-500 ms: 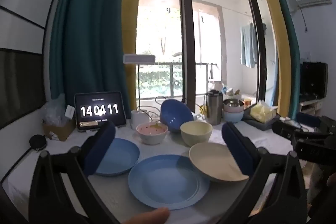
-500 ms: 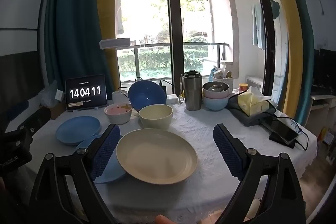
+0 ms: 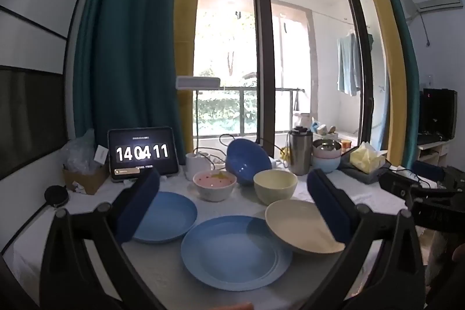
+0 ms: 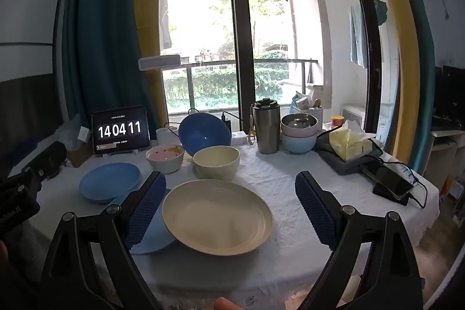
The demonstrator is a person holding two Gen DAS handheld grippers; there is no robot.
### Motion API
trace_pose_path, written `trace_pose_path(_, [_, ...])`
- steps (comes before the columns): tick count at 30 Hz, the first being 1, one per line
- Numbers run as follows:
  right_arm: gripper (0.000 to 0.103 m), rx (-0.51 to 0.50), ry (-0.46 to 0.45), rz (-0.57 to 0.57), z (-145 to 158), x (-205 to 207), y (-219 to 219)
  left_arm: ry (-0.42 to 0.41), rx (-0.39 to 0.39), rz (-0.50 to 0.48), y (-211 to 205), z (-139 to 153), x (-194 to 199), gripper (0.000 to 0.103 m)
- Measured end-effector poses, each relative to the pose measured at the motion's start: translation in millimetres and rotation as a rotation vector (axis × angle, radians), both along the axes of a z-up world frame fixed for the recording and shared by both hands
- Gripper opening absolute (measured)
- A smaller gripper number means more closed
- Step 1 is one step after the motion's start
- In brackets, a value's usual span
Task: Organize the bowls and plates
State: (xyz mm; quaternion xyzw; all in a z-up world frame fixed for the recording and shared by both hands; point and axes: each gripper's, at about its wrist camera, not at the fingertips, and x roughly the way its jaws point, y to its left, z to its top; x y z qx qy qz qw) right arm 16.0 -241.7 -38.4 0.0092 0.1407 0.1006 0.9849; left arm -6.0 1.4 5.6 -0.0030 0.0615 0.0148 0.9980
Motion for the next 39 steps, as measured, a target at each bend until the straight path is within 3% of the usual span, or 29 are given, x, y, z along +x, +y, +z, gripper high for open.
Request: trace_pose_path(39, [0.093,0.012,0.038,0.003,-6.0,4.1,-8.4,0.021,-0.008,0.011,-0.3,-1.5,3.9,0.103])
